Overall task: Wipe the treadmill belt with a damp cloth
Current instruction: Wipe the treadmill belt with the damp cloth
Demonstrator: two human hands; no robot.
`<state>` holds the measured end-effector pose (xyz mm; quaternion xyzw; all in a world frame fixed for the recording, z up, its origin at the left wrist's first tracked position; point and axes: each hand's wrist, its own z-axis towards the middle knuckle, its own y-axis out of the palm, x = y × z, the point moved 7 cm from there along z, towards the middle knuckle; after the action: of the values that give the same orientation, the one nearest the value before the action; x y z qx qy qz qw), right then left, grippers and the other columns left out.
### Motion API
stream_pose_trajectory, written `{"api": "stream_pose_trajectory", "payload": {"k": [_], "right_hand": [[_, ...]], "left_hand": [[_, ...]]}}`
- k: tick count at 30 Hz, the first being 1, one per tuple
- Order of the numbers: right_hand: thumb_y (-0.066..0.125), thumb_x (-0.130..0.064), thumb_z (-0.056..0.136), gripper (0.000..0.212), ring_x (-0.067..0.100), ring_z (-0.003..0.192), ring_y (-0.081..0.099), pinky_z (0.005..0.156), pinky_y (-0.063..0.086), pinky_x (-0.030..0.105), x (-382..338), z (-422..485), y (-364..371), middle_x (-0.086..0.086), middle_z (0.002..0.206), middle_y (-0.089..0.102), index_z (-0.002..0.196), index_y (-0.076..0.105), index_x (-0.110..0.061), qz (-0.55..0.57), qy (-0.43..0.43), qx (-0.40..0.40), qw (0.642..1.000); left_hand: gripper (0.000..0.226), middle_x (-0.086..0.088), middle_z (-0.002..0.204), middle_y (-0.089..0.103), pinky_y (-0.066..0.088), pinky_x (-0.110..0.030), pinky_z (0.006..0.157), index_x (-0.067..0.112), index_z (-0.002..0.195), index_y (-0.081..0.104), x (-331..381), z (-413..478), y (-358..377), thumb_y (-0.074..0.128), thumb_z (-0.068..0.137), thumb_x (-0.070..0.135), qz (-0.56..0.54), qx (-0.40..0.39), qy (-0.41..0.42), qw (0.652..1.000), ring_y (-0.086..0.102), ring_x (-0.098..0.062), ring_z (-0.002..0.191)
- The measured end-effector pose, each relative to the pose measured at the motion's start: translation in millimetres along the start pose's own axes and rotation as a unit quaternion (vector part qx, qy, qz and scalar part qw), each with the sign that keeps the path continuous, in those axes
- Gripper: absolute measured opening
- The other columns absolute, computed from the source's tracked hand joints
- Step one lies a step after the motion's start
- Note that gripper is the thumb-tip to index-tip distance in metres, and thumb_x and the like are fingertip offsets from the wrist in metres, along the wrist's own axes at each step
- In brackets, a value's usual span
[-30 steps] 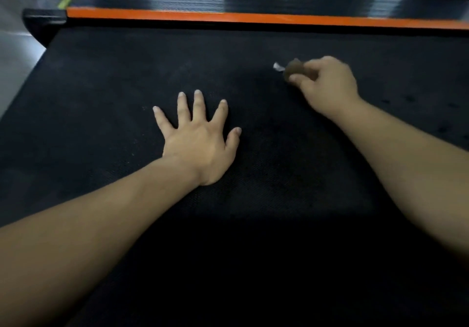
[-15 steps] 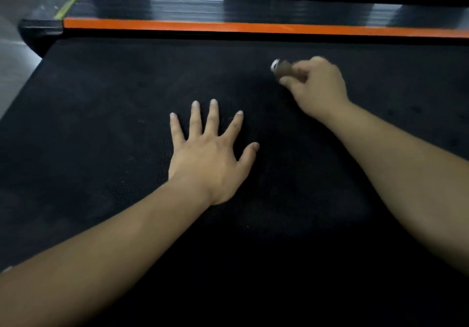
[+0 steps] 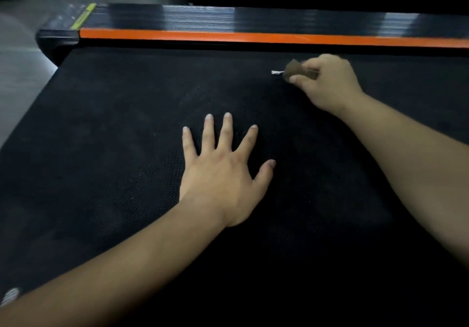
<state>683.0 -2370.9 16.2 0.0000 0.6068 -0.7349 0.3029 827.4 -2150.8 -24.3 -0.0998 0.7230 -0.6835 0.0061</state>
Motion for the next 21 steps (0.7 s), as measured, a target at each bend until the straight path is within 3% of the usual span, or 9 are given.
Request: {"api": "stream_pose_trajectory", "payload": {"k": [3,5,7,10,11,15,17,21], "right_hand": [[0.065,-0.048,0.089,0.035,0.026,0.104,0.062,0.090,0.050,0.040,17.6,26.1,-10.8,0.003,0.109,0.068,0.112,0.071,-0.022,0.006,0.099,0.040,0.994],[0.065,-0.047,0.089,0.033,0.029,0.106,0.064,0.090,0.051,0.039,27.9,33.3,-14.0,0.005,0.111,0.070,0.111,0.071,-0.022,0.005,0.165,0.066,0.984],[0.065,-0.047,0.089,0.032,0.027,0.104,0.063,0.085,0.048,0.034,17.7,28.6,-8.0,0.004,0.109,0.070,0.110,0.071,-0.024,0.002,0.134,0.063,0.989],[0.065,-0.049,0.088,0.032,0.023,0.093,0.057,0.080,0.045,0.033,3.0,8.7,-0.6,0.000,0.100,0.063,0.108,0.072,-0.024,0.009,0.018,0.001,1.000],[0.065,-0.050,0.088,0.034,0.024,0.094,0.058,0.082,0.046,0.034,11.4,8.6,-6.5,0.001,0.099,0.064,0.108,0.072,-0.023,-0.011,0.022,-0.002,1.000],[0.063,-0.047,0.090,0.041,0.034,0.110,0.062,0.089,0.047,0.035,76.1,24.4,-45.8,0.013,0.117,0.069,0.117,0.069,-0.017,-0.033,0.215,0.069,0.974],[0.065,-0.046,0.089,0.039,0.032,0.107,0.064,0.088,0.048,0.035,70.1,18.8,-40.8,0.011,0.113,0.070,0.114,0.071,-0.016,-0.037,0.183,0.070,0.980],[0.067,-0.045,0.090,0.029,0.023,0.084,0.057,0.074,0.046,0.033,36.0,-12.8,-25.2,0.001,0.090,0.061,0.103,0.073,-0.020,-0.023,0.021,0.000,1.000]], "left_hand": [[0.073,-0.005,0.171,-0.011,-0.011,-0.063,0.121,0.043,0.160,-0.002,-1.6,-0.4,0.1,0.007,0.095,0.075,-0.003,-0.002,-0.002,1.000,-0.022,-0.031,0.155],[0.073,-0.004,0.171,-0.012,-0.011,-0.063,0.121,0.044,0.160,-0.002,-0.3,1.0,-0.8,0.007,0.095,0.075,-0.005,-0.001,0.001,1.000,-0.023,-0.031,0.155],[0.073,-0.004,0.171,-0.012,-0.011,-0.063,0.121,0.044,0.160,-0.002,0.4,0.7,-0.5,0.008,0.095,0.075,-0.005,-0.003,0.000,1.000,-0.022,-0.031,0.155],[0.074,-0.004,0.172,-0.010,-0.010,-0.063,0.121,0.043,0.160,-0.002,-0.3,0.2,-1.5,0.006,0.094,0.075,-0.005,0.003,-0.003,1.000,-0.021,-0.031,0.155],[0.074,-0.004,0.172,-0.010,-0.010,-0.063,0.121,0.043,0.160,-0.001,-0.9,0.3,-1.7,0.006,0.094,0.075,-0.005,0.003,-0.002,1.000,-0.021,-0.031,0.155],[0.074,-0.004,0.171,-0.012,-0.011,-0.063,0.121,0.043,0.160,-0.003,-0.6,0.6,-2.5,0.007,0.095,0.075,-0.008,-0.003,-0.002,1.000,-0.023,-0.031,0.155],[0.074,-0.004,0.171,-0.012,-0.011,-0.062,0.121,0.043,0.160,-0.003,0.5,0.6,-2.2,0.008,0.095,0.075,-0.010,-0.002,-0.001,1.000,-0.023,-0.031,0.155],[0.075,-0.004,0.172,-0.009,-0.010,-0.063,0.122,0.044,0.160,-0.001,-0.4,0.0,-1.8,0.005,0.093,0.076,-0.006,0.008,-0.004,1.000,-0.020,-0.031,0.155]]}}
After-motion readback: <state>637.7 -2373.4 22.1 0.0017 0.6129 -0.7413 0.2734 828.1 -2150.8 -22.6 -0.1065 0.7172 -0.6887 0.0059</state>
